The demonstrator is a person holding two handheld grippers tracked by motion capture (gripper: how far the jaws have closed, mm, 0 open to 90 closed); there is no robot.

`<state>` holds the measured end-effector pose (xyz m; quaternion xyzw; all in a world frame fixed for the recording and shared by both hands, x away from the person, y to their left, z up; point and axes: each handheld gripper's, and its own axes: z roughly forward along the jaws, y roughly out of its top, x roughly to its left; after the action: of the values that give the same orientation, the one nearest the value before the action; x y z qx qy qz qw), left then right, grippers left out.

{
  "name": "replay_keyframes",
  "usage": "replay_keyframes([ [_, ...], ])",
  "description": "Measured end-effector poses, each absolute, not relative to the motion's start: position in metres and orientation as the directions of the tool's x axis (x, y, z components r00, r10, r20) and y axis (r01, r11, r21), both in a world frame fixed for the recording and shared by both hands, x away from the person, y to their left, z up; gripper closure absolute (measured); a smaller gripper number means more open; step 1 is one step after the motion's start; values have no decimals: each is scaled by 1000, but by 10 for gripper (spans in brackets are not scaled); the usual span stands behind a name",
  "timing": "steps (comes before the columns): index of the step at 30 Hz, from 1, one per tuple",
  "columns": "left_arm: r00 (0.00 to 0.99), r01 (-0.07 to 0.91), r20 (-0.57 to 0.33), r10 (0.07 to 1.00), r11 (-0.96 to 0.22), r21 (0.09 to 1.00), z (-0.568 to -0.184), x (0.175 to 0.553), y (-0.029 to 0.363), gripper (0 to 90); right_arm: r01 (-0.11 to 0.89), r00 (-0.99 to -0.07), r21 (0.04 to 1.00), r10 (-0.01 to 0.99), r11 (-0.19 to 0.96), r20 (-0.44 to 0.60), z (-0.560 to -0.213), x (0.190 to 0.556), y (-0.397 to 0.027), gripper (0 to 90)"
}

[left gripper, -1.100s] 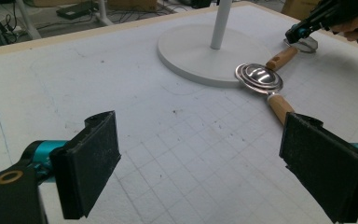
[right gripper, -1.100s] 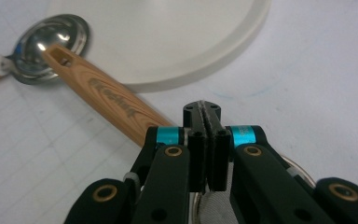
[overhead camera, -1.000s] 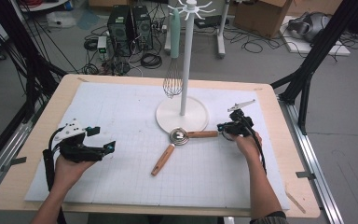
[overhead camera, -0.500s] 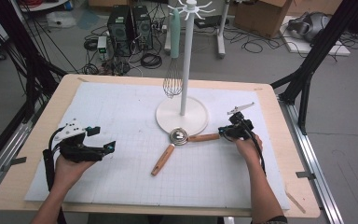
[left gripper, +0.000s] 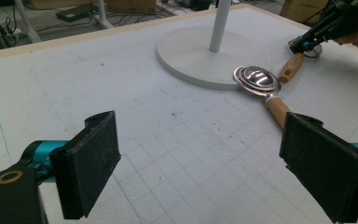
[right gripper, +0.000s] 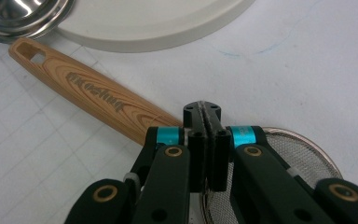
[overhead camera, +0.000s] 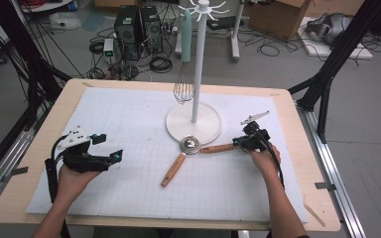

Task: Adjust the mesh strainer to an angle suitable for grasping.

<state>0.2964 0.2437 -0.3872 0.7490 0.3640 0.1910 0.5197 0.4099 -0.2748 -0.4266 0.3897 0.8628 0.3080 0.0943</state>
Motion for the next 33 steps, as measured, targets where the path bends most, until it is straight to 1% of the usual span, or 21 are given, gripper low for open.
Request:
replay_keyframes([
  [5, 662, 345, -93, 744, -192, 919, -387, 296, 244, 123, 612, -678, 602, 732, 513, 66, -426, 409, -274, 894],
  [17, 666, 339, -88, 741, -195, 920, -385, 296, 243, 123, 632, -670, 581, 738, 512, 78, -425, 402, -272, 895],
  [19, 665, 339, -88, 742, -195, 920, -385, 296, 243, 123, 615, -672, 598, 739, 514, 57, -426, 398, -272, 894],
  [22, 665, 339, -88, 742, -195, 920, -385, 295, 243, 122, 625, -661, 607, 746, 491, 77, -428, 394, -274, 895],
  [33, 667, 335, -86, 740, -195, 922, -384, 295, 243, 123, 630, -657, 606, 750, 486, 82, -428, 383, -274, 895],
])
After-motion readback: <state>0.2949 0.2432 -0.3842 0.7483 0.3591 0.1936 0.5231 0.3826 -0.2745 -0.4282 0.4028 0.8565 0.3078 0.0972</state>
